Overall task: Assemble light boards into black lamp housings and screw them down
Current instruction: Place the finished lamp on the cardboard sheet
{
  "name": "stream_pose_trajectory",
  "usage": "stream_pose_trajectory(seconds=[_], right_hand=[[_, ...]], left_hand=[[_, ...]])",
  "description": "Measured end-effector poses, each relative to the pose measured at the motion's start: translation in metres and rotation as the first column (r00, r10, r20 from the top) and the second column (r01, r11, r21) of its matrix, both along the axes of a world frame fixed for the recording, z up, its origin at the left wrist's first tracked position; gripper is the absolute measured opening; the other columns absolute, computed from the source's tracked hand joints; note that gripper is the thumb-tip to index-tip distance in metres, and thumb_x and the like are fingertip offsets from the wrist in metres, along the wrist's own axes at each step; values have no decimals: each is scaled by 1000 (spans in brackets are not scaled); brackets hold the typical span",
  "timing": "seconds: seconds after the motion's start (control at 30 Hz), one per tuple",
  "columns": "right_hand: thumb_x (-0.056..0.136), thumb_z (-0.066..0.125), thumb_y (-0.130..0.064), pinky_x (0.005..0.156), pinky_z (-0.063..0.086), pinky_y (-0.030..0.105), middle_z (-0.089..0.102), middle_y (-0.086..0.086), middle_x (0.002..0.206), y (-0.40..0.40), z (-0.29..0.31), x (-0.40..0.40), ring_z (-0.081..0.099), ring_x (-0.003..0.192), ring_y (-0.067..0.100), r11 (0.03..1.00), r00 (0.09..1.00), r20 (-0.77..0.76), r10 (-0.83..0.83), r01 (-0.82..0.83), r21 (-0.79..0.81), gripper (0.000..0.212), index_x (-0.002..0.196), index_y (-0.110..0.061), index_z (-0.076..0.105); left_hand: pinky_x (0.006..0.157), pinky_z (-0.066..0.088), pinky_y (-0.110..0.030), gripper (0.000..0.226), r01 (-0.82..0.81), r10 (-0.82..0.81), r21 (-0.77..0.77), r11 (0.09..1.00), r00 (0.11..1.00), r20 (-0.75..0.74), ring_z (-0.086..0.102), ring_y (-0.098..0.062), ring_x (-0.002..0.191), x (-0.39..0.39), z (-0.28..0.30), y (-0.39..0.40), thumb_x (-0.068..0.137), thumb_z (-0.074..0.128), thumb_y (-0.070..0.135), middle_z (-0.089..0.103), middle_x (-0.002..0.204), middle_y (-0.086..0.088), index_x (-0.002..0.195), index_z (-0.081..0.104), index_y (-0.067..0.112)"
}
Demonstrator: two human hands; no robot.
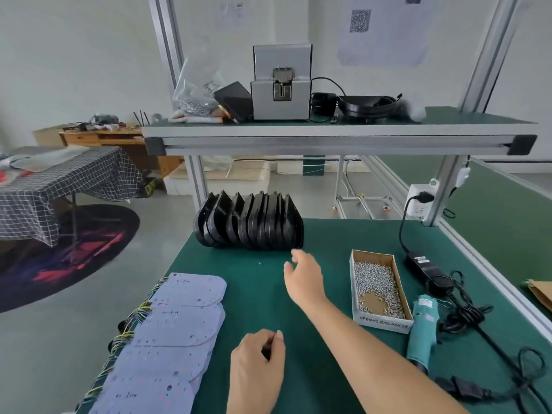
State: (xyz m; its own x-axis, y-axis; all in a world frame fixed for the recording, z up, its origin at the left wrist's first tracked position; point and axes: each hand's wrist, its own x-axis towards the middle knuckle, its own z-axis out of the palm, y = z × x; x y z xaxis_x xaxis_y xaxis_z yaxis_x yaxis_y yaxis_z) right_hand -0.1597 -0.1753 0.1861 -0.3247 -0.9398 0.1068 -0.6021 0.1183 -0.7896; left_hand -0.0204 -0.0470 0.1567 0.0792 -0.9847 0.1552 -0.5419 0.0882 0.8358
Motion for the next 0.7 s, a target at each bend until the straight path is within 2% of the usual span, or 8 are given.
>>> stream_pose_trajectory(seconds=[0.1, 0.2, 0.3, 0.47, 0.63, 0.7], right_hand=[[108, 50, -19, 103, 49, 43, 47, 6, 152, -31, 10, -2, 57, 128, 31, 999, 999, -29, -33, 33, 0, 46, 153, -15, 43], [108, 50, -17, 100, 48, 41, 48, 6, 151, -50, 12, -3, 57, 128, 32, 999, 997, -73, -12, 14, 31, 46, 153, -15, 43], [107, 52, -15, 94, 49, 40, 54, 8, 143, -62, 8, -5, 59, 123, 31, 999, 992, -123, 1, 4, 40, 39, 146, -12, 50], [106, 56, -19, 78, 46, 36, 63, 9, 121, -72, 5, -18, 62, 102, 31, 997, 977, -199, -72, 72, -10, 17, 117, -9, 63], [105, 57, -26, 72, 43, 37, 63, 6, 110, -57, 6, -35, 64, 90, 33, 985, 940, -314, -129, 86, -148, 15, 104, -11, 60], [105, 58, -27, 70, 41, 35, 66, 5, 110, -43, 10, -43, 66, 89, 32, 972, 928, -329, -176, 111, -208, 16, 106, -11, 63]], left_hand=[[60, 43, -13, 30, -20, 19, -10, 1000, 1000, -14, 59, -14, 66, -2, 0, -1, 90, 76, 21, 62, 62, -3, 61, 69, 22], [61, 43, -11, 30, -20, 20, -20, 1000, 1000, -13, 60, -11, 69, -3, 0, -1, 88, 79, 20, 60, 61, -2, 60, 69, 22], [58, 42, -11, 29, -10, 10, -44, 999, 1000, 4, 59, -8, 64, -3, -1, -3, 87, 80, 19, 58, 59, -1, 59, 69, 21], [58, 41, -9, 28, -5, 5, -82, 997, 1000, 8, 58, -7, 61, -3, -5, -5, 84, 83, 17, 57, 58, 0, 59, 70, 23], [61, 41, -9, 29, 12, -14, -101, 995, 1000, -14, 58, -8, 65, -2, -8, -5, 88, 79, 23, 61, 62, 4, 61, 69, 27], [63, 41, -11, 30, 35, -35, -103, 994, 999, -1, 57, -8, 68, -2, -7, -5, 91, 74, 29, 65, 74, 17, 63, 67, 25]])
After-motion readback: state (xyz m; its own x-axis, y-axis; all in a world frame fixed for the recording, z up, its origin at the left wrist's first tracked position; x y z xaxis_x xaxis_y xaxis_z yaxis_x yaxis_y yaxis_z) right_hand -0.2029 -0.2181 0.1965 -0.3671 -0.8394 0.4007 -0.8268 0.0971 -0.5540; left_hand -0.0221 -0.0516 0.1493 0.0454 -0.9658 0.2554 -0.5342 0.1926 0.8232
